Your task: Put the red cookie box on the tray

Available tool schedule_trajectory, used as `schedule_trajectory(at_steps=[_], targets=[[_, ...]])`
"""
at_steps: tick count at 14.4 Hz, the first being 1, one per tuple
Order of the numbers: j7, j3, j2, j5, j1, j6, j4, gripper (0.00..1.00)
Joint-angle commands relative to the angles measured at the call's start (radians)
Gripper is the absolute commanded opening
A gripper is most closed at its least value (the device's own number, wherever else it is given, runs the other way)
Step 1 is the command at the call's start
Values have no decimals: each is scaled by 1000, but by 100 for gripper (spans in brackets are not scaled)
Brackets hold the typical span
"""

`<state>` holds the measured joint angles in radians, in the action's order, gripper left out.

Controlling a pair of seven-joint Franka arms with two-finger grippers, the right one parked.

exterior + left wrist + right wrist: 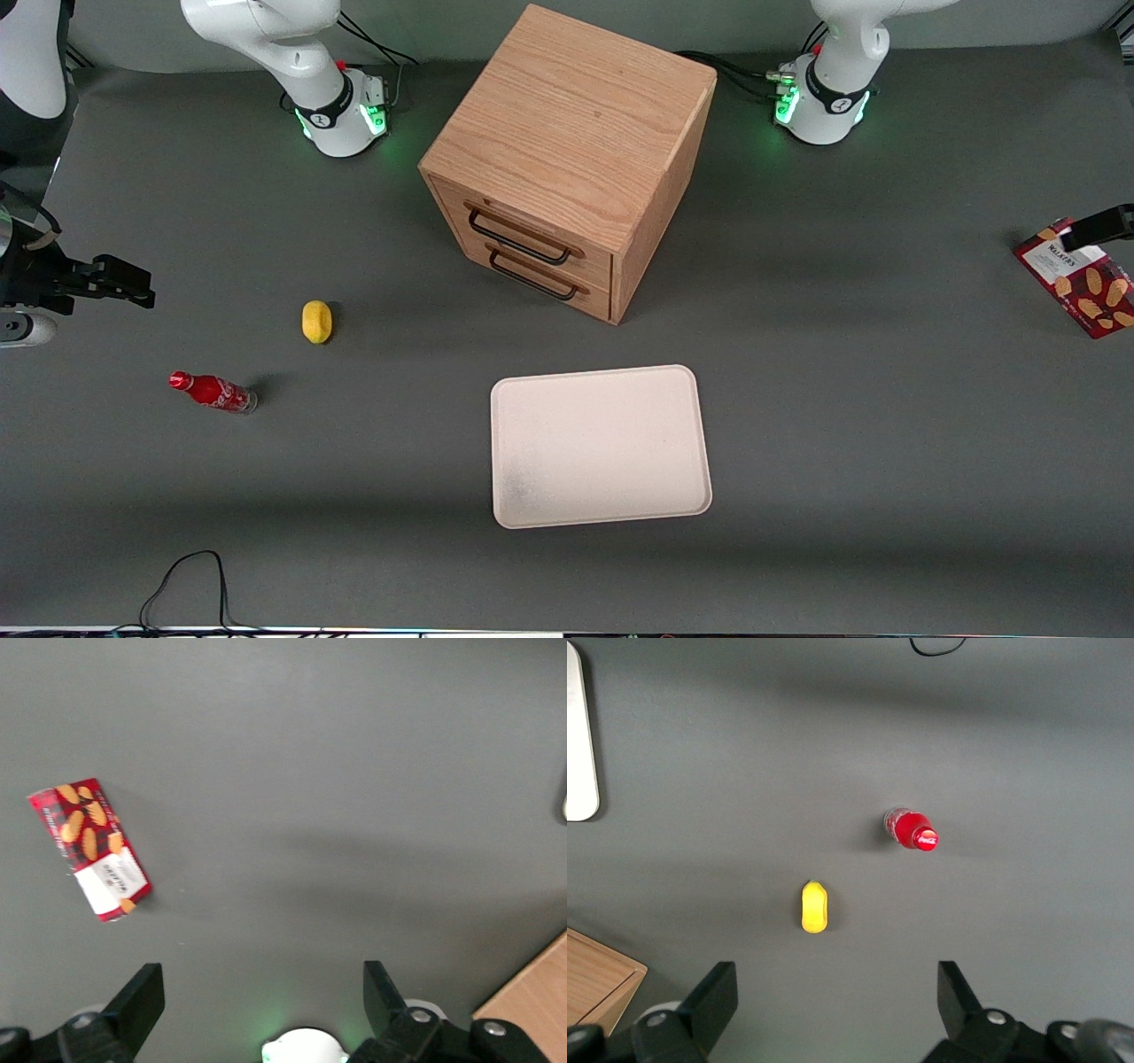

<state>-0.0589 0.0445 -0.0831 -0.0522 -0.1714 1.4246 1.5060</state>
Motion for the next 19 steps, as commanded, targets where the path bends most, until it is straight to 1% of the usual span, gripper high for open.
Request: schedule_trajectory(at_steps=[1, 5, 7, 8, 10, 13, 16, 19], targets=[[-143, -6, -36, -20, -116, -30, -56, 100], [-386, -6, -114, -69, -317, -59, -156, 100], [-455, -5, -165, -84, -416, -67, -222, 100], [-494, -5, -187, -98, -449, -66, -243, 100], [-521, -5, -204, -101, -508, -64, -263, 100], [-492, 0, -204, -106, -542, -64, -241, 100], [-343, 2, -196, -106, -579, -30, -147, 100], [-186, 0, -193, -104, -576, -18, -81, 100]])
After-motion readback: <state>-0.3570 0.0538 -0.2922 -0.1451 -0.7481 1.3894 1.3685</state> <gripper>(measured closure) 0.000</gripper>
